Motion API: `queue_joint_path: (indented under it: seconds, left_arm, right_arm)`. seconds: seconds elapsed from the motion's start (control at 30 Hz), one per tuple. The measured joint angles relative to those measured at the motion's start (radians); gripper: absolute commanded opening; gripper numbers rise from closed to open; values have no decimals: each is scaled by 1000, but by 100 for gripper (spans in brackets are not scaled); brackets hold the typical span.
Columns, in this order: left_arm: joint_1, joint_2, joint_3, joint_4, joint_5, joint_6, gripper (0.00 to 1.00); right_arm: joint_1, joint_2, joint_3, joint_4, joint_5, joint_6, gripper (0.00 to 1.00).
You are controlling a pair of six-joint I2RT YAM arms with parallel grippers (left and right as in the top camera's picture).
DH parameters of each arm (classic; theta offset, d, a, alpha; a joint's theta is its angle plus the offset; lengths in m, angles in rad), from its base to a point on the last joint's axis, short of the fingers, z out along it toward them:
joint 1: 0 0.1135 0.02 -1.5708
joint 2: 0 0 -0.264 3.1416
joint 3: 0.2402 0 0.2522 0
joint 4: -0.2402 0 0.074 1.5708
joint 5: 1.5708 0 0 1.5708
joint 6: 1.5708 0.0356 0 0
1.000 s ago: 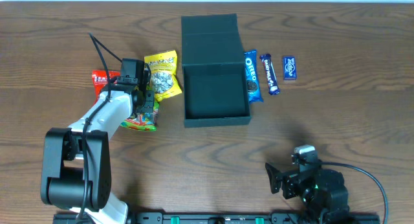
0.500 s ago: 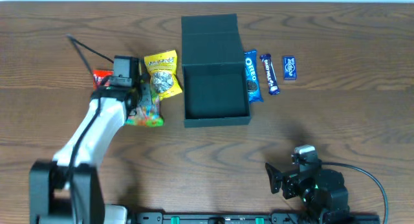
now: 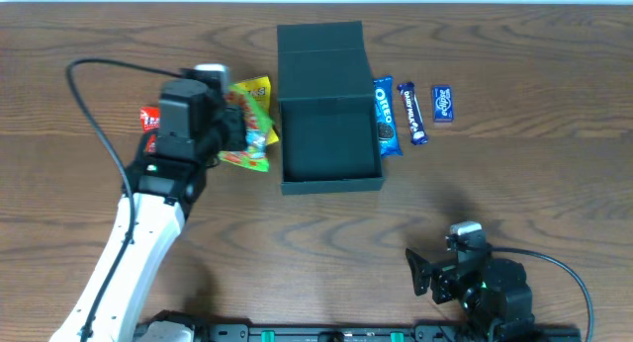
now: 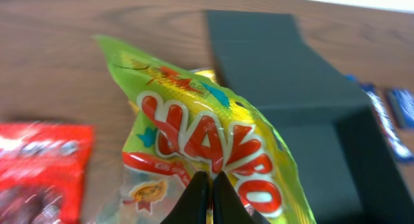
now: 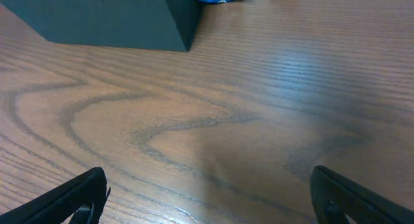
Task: Pack container
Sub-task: 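Lift the Haribo bag with the left gripper toward the black box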
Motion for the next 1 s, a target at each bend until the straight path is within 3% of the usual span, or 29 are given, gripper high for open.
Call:
queue_joint_path:
  seconds: [0.4,0.43,0.5,0.6,0.73,1.0]
  left_arm:
    - [-224,68,98,16,-7,220,6]
    - [-228,73,101,11,-20,220,13]
    - [-228,80,102,-2,-52,216,50]
    - [-213,83,103,-44,-95,168,58]
    - [-171,83,103,-177,-124,112,84]
    - [-92,84,102,-330,-140,99,95]
  right_arm:
    - [0,0,0,0,0,0,99]
    - [0,0,0,0,0,0,99]
    - [0,0,0,0,0,0,99]
    - [0,0,0,0,0,0,99]
    - [0,0,0,0,0,0,99]
    - [0,0,0,0,0,0,99]
